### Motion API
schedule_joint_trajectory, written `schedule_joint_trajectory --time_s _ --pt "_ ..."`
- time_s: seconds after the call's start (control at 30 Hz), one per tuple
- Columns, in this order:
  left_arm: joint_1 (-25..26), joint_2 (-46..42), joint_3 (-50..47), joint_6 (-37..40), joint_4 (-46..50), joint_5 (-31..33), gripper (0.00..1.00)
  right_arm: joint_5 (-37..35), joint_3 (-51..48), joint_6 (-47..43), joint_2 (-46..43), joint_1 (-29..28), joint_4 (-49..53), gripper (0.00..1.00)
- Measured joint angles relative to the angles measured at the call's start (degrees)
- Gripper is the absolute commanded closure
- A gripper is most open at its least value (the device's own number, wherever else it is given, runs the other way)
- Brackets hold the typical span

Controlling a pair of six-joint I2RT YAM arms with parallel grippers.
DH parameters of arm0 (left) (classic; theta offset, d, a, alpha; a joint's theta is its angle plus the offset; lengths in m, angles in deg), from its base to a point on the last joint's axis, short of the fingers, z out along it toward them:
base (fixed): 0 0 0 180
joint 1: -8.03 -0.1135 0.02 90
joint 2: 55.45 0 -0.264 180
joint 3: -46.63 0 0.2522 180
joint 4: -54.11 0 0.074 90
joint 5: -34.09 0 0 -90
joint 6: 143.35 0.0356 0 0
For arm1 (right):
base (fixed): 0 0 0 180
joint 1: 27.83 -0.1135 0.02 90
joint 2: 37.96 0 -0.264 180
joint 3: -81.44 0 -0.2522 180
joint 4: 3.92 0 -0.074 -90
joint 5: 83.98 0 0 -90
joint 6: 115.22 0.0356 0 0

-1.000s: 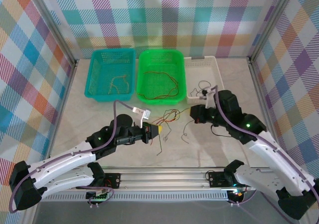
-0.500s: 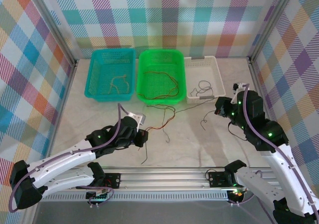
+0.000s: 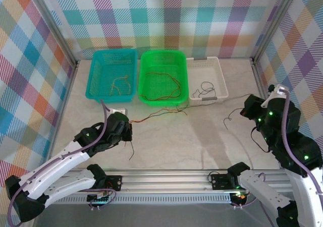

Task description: Untangle the cables

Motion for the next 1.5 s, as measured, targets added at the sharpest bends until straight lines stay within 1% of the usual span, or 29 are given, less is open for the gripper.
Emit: schedule_joint_trajectory --time_s 0.2,0.33,0.53,0.6,0.83,0.93,1.0,1.1,1.23,1.37,1.5 --pt "-1.95 0.85 0.85 0.0 2.16 -0.02 1.0 -1.97 5.7 -2.49 1.75 0.0 3.17 1.0" --pt "-3.91 -0.07 2.29 0.0 4.13 0.5 1.0 -5.05 11.02 -4.31 3.54 0.0 5.01 1.0" --pt "-6.01 -1.57 6.45 0.04 8.04 1.11 1.0 -10.19 21.24 -7.48 3.72 0.0 7.3 1.0" --pt "-7.96 -1.51 7.93 0.33 9.38 1.25 1.0 -11.43 23.32 -8.33 3.72 0.0 7.72 1.0" --pt "-17.99 -2.03 10.8 4.15 12.79 0.28 1.0 -14.45 25.97 -10.73 3.85 0.0 10.34 1.0" --pt "-22.49 -2.16 10.56 5.27 12.81 -1.99 1.0 -15.72 28.24 -11.67 3.98 -0.26 11.04 1.0" --pt "-23.91 -2.54 9.73 5.44 12.59 -3.91 1.0 -15.72 29.49 -11.91 4.04 -0.76 11.39 1.0" --pt "-24.28 -2.45 8.39 5.44 12.24 -7.65 1.0 -13.33 30.18 -12.07 5.11 -0.98 12.11 1.0" --pt "-24.28 -1.7 7.52 5.73 10.1 -11.96 1.0 -6.51 30.1 -12.07 9.05 -1.2 12.74 1.0" --pt "-24.28 -1.33 6.36 6.45 8.17 -14.95 1.0 -0.59 30.93 -12.2 15.06 -1.25 12.72 1.0" --pt "-24.04 -1.31 5.51 6.78 7.76 -16.5 1.0 2.51 33.55 -13.35 20.02 -1.25 12.35 1.0"
